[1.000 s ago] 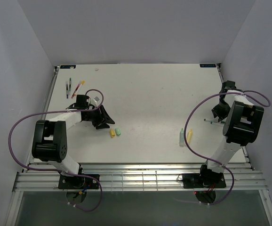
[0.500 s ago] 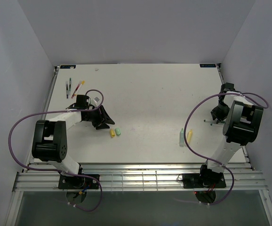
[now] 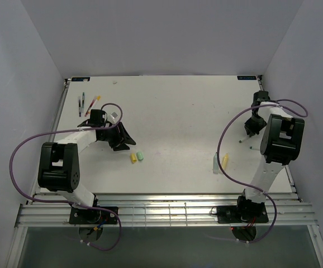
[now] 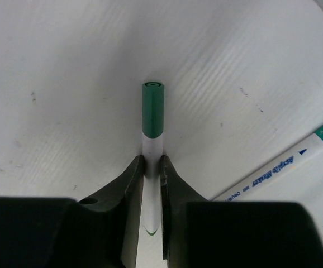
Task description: Open the pen caps
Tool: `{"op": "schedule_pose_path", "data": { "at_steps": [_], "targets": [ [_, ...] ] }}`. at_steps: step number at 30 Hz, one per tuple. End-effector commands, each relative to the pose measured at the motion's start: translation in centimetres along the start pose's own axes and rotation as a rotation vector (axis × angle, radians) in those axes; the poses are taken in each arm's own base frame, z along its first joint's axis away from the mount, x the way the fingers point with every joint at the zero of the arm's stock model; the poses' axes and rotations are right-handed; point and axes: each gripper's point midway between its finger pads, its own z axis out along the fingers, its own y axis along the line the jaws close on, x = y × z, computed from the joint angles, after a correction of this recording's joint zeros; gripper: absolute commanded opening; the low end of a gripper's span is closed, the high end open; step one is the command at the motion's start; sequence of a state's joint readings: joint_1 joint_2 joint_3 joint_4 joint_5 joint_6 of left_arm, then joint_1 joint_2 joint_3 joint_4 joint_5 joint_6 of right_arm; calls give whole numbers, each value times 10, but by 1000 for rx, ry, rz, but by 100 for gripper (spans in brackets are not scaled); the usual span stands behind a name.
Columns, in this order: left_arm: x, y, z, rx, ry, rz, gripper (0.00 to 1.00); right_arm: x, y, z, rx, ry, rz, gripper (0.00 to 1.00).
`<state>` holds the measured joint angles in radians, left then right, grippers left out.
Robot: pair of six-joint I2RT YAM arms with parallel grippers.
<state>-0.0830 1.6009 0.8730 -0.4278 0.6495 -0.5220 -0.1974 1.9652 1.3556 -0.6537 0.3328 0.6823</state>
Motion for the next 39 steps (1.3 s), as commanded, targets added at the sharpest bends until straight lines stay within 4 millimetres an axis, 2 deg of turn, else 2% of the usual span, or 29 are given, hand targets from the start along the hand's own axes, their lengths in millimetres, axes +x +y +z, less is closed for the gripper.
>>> {"op": "schedule_pose_path", "data": {
  "at_steps": [1,3,7,10,11,12,14,15,17,19,20,21,22,24,25,26,27,31,36,39],
  "targets": [
    [-13,-17,-11,16,-43,56,57,47,9,27,17,137,-94,15],
    [-16,-19,-13,16,-50,62,57,52,18,26,-2,142,-131,8],
    [-22,-27,-18,23,-65,76,57,55,38,23,-45,134,-253,8],
    [-31,-36,-22,36,-85,91,57,47,67,3,-121,80,-378,8],
    [-33,-38,-22,40,-86,92,57,44,77,-6,-160,63,-446,8],
    [-35,-44,-23,59,-83,95,57,39,100,-24,-215,24,-494,8],
    [-43,-57,-23,108,-78,107,57,46,125,-54,-308,15,-587,8],
    [-42,-67,-24,154,-58,112,56,48,146,-77,-373,-17,-663,8],
    [-52,-83,-27,215,-70,116,56,63,166,-111,-501,-17,-735,8],
    [-53,-93,-26,282,-40,104,56,101,188,-151,-709,26,-846,8],
    [-56,-99,-25,313,-39,90,56,113,194,-163,-772,37,-872,8],
    [-57,-102,-24,334,-29,79,56,136,198,-176,-828,74,-911,8],
    [-54,-105,-20,357,-3,69,56,151,194,-183,-866,106,-929,8],
    [-56,-112,-19,376,1,65,57,196,200,-210,-1042,205,-995,8],
    [-53,-114,-14,375,13,68,58,219,194,-222,-1121,285,-1020,8],
    [-52,-118,-13,378,16,71,59,232,193,-228,-1150,310,-1045,8],
    [-50,-120,-11,379,25,58,59,253,193,-238,-1181,329,-1096,8],
    [-38,-128,-2,373,47,35,60,294,197,-257,-1251,407,-1158,8],
    [-34,-134,-1,380,58,22,61,320,210,-277,-1296,450,-1195,8],
    [-28,-136,0,381,65,30,61,334,215,-277,-1288,478,-1210,8]
  ]
}}
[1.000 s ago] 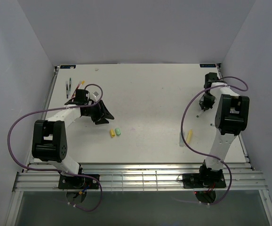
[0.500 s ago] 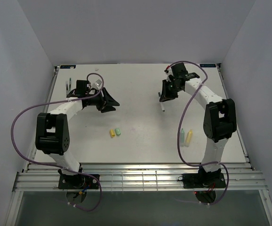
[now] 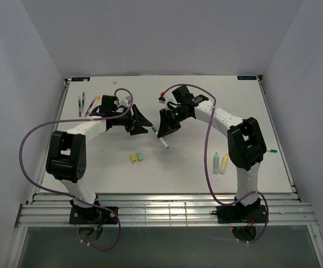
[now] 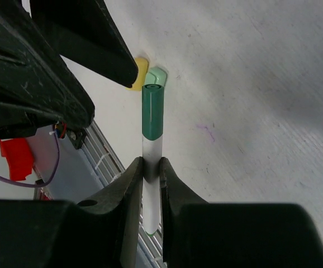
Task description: Open the pen caps
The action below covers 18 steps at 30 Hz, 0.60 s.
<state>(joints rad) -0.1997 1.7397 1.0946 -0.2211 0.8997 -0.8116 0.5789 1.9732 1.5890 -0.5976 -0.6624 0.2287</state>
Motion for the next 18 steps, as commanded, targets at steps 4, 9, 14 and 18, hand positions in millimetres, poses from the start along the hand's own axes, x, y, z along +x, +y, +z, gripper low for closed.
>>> {"op": "schedule_pose_path", "data": {
  "at_steps": [4,9,14,18],
  "targets": [
    [8,-18,-4,36,-7,41,61,-20,26,6,-73,-27,-34,8],
    [10,-10,-2,13,-7,15,61,-19,32,9,-87,-21,-34,8],
    [8,-5,1,-7,-12,-16,58,-16,41,13,-103,-12,-42,8],
    [5,-3,3,-17,-18,-32,56,-14,45,18,-117,0,-49,8]
  ]
}}
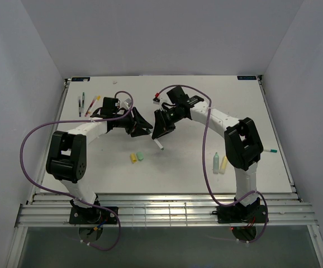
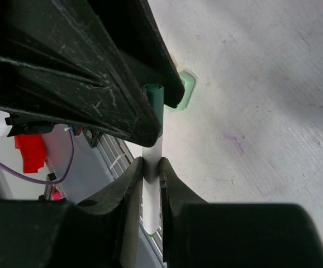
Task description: Open the pen caps
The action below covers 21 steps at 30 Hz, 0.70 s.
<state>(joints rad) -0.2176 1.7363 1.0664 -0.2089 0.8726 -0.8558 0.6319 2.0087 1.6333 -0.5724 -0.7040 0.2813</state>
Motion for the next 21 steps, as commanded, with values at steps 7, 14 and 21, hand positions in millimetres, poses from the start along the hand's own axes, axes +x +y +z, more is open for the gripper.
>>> {"op": "schedule_pose_path", "data": {
  "at_steps": [7,14,21],
  "targets": [
    [0,-7,0,0,-14,9,46,-14,20,6,-56,-19,-48,8],
    [3,-7,0,2,1,9,37,-28,18,8,-24,-50,-46,8],
    [3,-6,-1,-10,-2,14,21,-35,16,9,-5,-66,-40,8]
  ]
}}
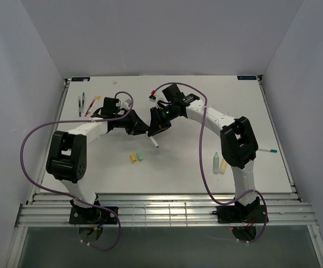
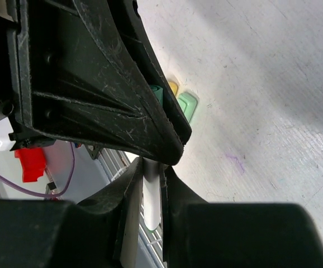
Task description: Open the pen caps
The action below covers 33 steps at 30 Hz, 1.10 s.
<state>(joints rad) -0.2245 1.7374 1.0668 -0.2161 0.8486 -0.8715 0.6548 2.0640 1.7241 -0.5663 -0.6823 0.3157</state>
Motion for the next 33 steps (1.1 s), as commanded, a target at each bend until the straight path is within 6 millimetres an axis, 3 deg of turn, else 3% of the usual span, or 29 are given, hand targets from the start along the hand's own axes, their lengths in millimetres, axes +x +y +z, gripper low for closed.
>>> {"op": "schedule_pose_path", "data": {
  "at_steps": [1,9,12,15,27,31,33],
  "targets": [
    [3,-8,-3,8,7,34,19,-17,10,-3,-13,-43,-31,8],
    [0,-6,-2,-5,2,34,0,3,5,-5,-12,-19,-29,9],
    [0,-6,-2,-5,3,32,0,5,8,-3,-33,-14,-29,26],
    [-1,-8,-2,-2,0,35,0,6,7,0,-37,-5,-24,35],
    [-7,-6,-5,-5,-16,20,0,17,12,6,-55,25,-24,40],
    [-8,-7,-4,4,-18,15,0,20,12,9,-57,35,-22,37],
    [-8,-6,-5,6,-17,11,0,21,12,11,-56,38,-23,10]
  ]
}}
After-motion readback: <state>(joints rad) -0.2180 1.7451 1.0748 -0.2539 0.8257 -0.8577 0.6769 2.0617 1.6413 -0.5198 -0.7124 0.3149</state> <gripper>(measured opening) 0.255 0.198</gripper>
